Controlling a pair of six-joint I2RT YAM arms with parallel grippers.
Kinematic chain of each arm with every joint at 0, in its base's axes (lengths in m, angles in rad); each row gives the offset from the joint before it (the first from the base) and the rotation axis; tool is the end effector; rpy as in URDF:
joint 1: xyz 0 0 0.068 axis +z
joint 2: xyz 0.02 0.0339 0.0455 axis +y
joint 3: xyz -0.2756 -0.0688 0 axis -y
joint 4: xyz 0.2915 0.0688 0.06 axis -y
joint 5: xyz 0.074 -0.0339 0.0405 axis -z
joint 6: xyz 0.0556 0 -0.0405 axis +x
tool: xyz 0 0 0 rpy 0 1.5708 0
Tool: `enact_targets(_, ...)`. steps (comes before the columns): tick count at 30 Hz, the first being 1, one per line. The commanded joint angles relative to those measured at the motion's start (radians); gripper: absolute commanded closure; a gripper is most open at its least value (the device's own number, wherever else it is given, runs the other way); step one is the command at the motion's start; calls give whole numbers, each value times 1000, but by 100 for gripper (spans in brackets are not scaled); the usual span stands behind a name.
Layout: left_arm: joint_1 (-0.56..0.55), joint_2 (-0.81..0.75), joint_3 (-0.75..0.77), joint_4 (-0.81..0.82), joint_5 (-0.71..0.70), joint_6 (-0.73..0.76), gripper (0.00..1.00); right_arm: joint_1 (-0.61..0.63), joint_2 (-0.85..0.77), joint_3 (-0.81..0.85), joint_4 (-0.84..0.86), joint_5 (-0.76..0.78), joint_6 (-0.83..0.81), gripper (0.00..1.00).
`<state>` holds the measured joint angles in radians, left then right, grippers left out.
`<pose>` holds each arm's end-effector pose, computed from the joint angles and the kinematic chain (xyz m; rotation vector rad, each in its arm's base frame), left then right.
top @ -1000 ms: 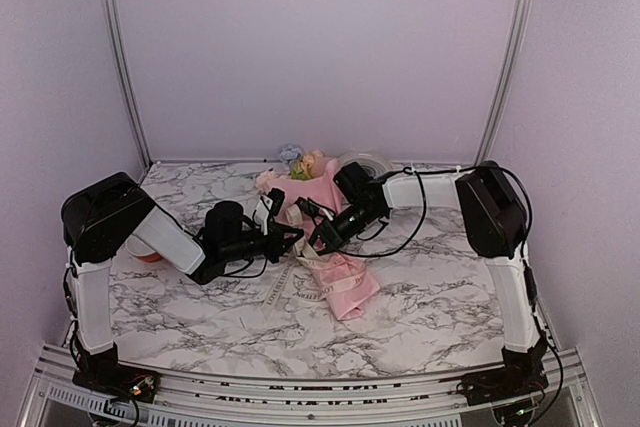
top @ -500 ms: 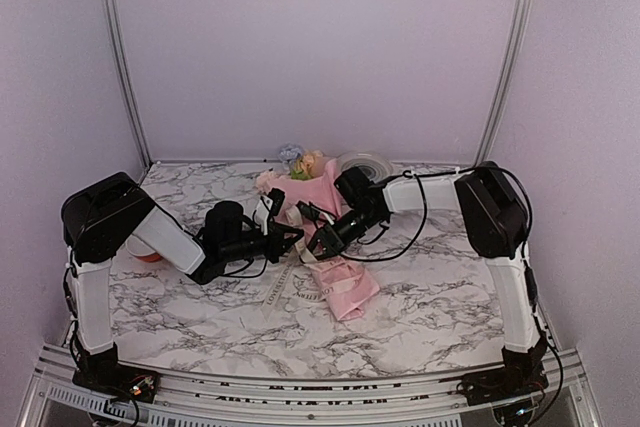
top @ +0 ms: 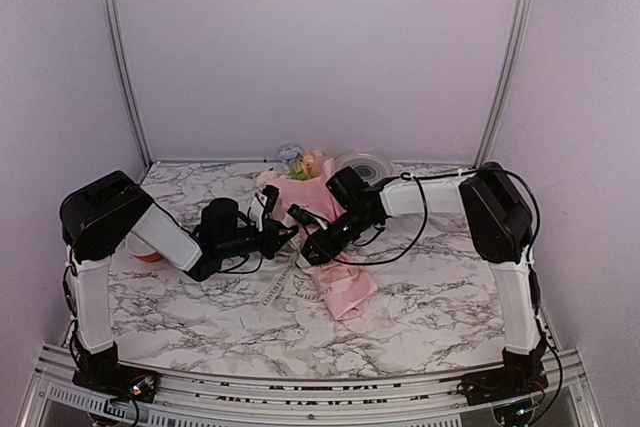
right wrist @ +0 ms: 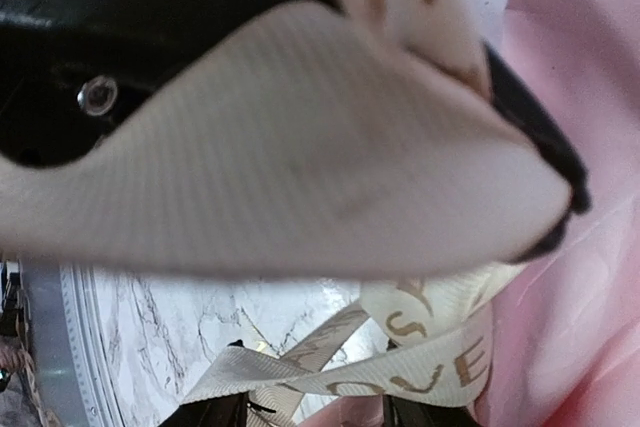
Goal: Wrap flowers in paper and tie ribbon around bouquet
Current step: Tie the half-tied ribbon around the folded bouquet.
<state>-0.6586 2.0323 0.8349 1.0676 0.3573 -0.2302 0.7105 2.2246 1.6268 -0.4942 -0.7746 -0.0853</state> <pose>0.3281 -0.2785 0.0944 0.6491 1.6665 -0.9547 0.3648 0.3652 0.1168 -1.2773 2.3541 1.2345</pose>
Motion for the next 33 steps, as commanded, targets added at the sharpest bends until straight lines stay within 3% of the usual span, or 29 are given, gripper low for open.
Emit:
enact_targets(1, 8, 21, 8, -8, 5, -13, 100, 22, -46, -40, 46, 130, 44, 58)
enact_targets(11, 11, 22, 7, -4, 9, -19, 100, 33, -30, -66, 114, 230, 127, 72)
enact_targets(19, 15, 22, 2, 2, 12, -20, 100, 32, -45, -84, 130, 162, 142, 100)
enact_targets(33, 20, 15, -16, 8, 9, -17, 100, -71, -165, -126, 179, 96, 212, 100)
